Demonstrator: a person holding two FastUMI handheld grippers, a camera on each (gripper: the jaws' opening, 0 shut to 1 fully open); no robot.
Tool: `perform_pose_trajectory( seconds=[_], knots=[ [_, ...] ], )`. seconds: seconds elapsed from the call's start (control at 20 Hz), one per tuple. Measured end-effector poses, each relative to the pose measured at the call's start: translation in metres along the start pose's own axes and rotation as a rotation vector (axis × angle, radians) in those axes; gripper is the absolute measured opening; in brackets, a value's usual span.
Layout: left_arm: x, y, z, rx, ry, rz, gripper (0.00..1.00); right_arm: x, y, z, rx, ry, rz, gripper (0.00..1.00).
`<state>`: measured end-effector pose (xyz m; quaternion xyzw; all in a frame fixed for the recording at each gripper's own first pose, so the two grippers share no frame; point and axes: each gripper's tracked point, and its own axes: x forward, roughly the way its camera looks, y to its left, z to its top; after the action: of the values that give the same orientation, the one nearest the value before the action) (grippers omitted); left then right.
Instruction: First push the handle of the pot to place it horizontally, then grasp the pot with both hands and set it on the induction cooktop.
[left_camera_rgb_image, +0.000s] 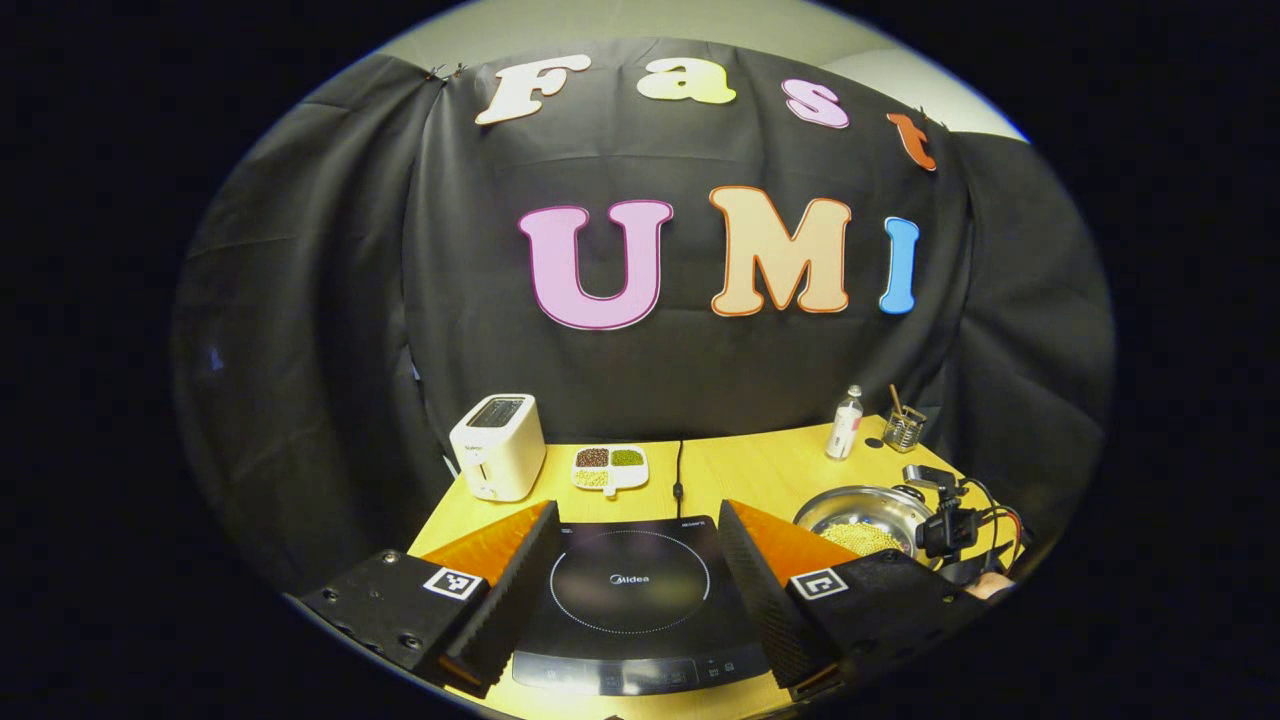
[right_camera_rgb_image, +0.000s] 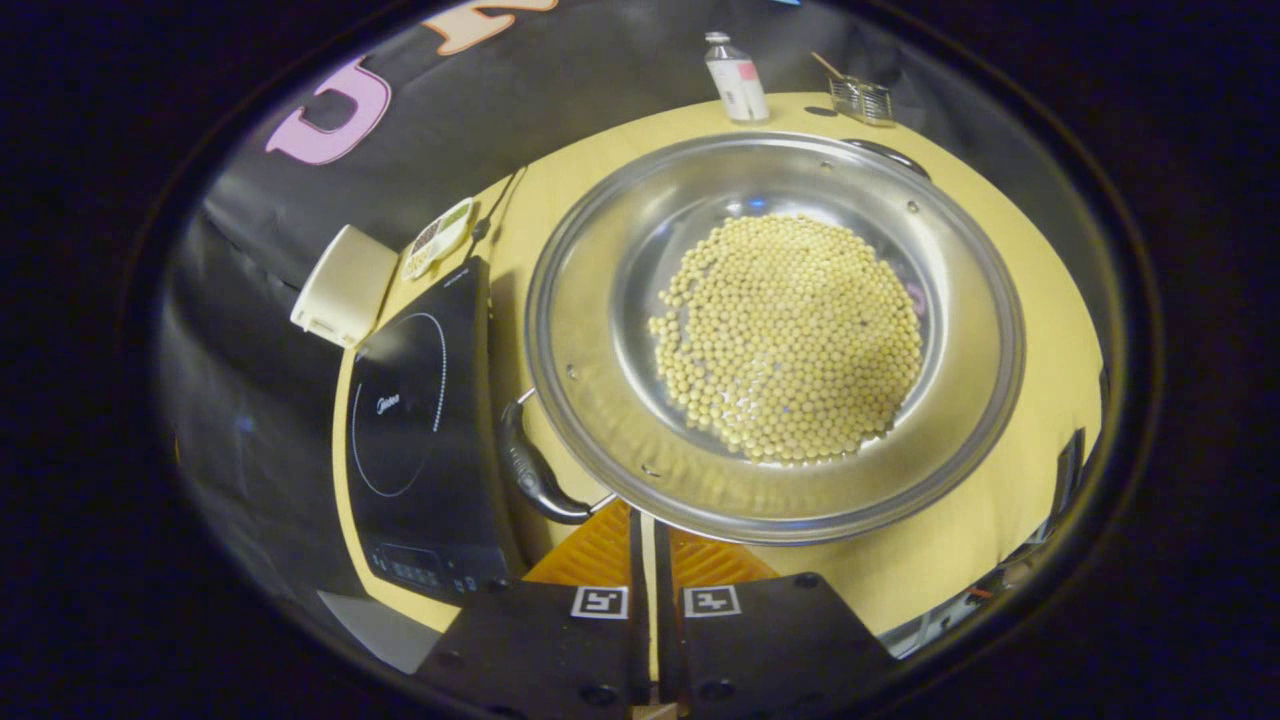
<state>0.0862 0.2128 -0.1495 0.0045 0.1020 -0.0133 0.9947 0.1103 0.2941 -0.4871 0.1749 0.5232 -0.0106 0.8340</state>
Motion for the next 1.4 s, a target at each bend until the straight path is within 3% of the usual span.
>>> perform_pose_trajectory(
  seconds=[0.15,0.5,0.55,0.6,0.7,0.95,1.05,1.3,1.35,1.4],
  knots=[
    [0.0,0.002,-0.006,-0.011,0.012,0.002,0.93,0.009,0.018,0.006,0.046,-0.008,0.02,0.06],
    [0.004,0.011,-0.022,-0.036,0.057,0.016,0.96,0.024,0.051,0.024,0.068,-0.034,0.026,0.06],
    [0.005,0.012,-0.023,-0.04,0.062,0.017,0.96,0.025,0.054,0.026,0.072,-0.037,0.026,0.0],
    [0.005,0.012,-0.024,-0.043,0.066,0.018,0.96,0.026,0.057,0.028,0.081,-0.038,0.03,0.05],
    [0.007,0.01,-0.024,-0.049,0.066,0.015,0.96,0.028,0.06,0.033,0.095,-0.036,0.037,0.04],
    [0.014,0.002,-0.033,-0.092,0.094,-0.012,0.96,0.028,0.064,0.034,0.068,-0.038,0.042,0.04],
    [0.017,-0.003,-0.037,-0.108,0.105,-0.027,1.0,0.017,0.068,0.027,0.044,-0.019,0.079,0.0],
    [0.028,-0.026,-0.052,-0.167,0.158,-0.085,0.96,-0.028,0.029,0.03,-0.036,-0.077,0.061,0.07],
    [0.03,-0.033,-0.056,-0.183,0.173,-0.102,0.96,-0.037,0.023,0.034,-0.038,-0.086,0.072,0.19],
    [0.033,-0.041,-0.058,-0.199,0.184,-0.122,0.96,-0.046,0.013,0.04,-0.034,-0.099,0.074,0.12]
  ],
)
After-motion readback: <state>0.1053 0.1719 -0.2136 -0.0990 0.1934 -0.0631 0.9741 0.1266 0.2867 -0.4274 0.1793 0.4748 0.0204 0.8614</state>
